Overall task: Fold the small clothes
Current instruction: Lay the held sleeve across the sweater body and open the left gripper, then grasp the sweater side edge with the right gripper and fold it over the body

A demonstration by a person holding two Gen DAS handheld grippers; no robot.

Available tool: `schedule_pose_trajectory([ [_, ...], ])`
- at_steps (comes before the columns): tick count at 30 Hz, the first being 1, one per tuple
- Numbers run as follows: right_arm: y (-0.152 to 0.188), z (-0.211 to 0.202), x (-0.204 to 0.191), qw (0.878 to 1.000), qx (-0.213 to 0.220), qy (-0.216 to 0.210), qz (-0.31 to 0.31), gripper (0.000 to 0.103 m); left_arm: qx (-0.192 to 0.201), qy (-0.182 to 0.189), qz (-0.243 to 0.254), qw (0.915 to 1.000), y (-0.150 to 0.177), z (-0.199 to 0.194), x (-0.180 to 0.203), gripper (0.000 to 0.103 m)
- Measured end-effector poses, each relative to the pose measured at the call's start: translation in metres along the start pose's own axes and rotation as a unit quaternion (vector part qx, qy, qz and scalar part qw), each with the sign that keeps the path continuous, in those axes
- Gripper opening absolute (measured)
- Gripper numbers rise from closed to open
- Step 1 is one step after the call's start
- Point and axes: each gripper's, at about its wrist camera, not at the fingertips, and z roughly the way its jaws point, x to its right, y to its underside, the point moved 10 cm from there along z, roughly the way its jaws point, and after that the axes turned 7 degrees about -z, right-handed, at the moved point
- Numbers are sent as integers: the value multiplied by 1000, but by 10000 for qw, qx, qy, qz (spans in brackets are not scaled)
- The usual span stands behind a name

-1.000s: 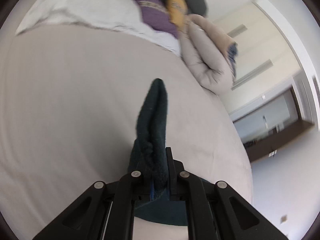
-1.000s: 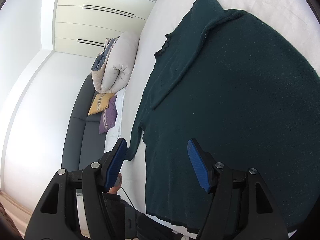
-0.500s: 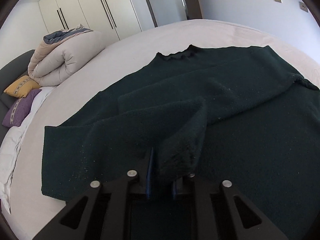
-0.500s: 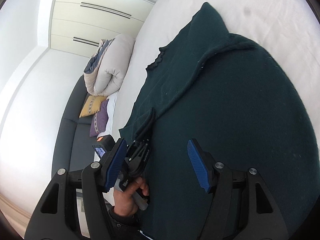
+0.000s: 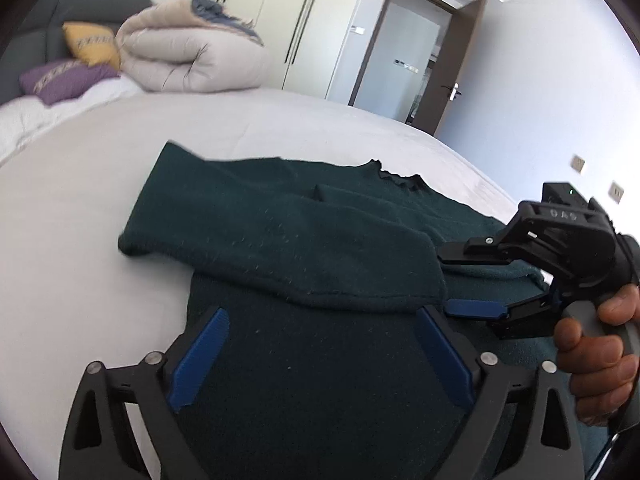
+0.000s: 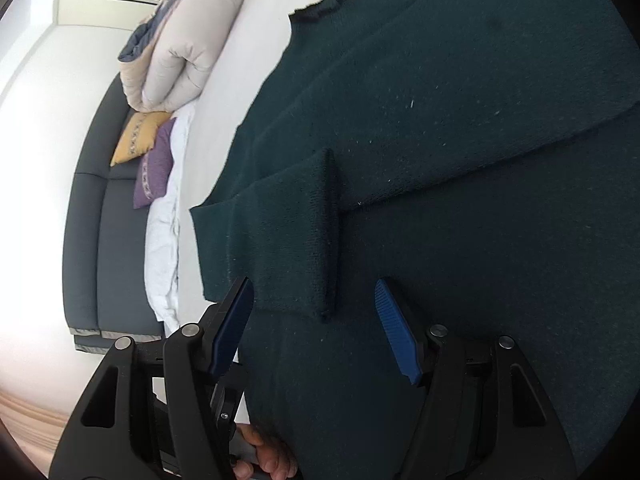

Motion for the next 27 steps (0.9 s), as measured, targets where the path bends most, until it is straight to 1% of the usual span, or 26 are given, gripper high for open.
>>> schedule_pose_trajectory([
  [1,-2,7,-2,10000,-16,75,-42,62,-67,12,-316,9995,-1,4,-11,85],
  [2,-5,13,-5,9999,-14,139,-101,61,-120,65,-621,9980,-2,7,-21,83],
  [3,-7,19,-8,9997,-5,180,-147,61,-169,174,-885,9958,0,10,-29,78],
  [4,-10,24,-11,9995,-20,232,-192,53,-168,259,-1048,9940,-1,11,-34,76],
  [5,-12,30,-11,9992,-69,318,-229,41,-132,322,-1123,9931,-2,10,-36,76],
  [6,-15,35,-10,9985,-118,460,-260,34,-107,333,-1117,9931,-1,9,-35,76],
  [7,-18,39,-9,9976,-157,603,-312,23,-86,311,-1078,9937,-1,9,-34,76],
  [8,-21,39,-10,9967,-183,696,-386,15,-77,286,-1048,9941,-1,9,-33,76],
  [10,-27,33,-14,9952,-147,774,-580,10,-70,291,-1056,9940,0,8,-33,76],
  [12,-33,17,-16,9924,12,904,-834,6,-56,334,-1092,9934,1,6,-35,76],
  [14,-46,-6,-19,9866,273,1181,-1091,6,-51,342,-1098,9934,2,5,-35,76],
  [16,-62,-30,-16,9821,479,1389,-1183,6,-52,326,-1080,9936,2,5,-35,76],
  [19,-87,-64,1,9759,741,1689,-1163,6,-52,317,-1076,9937,3,8,-33,76],
  [21,-101,-90,19,9710,871,1920,-1125,6,-57,303,-1062,9939,3,8,-34,76],
  [24,-118,-110,48,9631,937,2290,-1060,6,-63,273,-1039,9942,4,10,-34,76],
  [27,-125,-116,73,9584,891,2522,-991,6,-71,236,-1011,9946,3,11,-33,76],
])
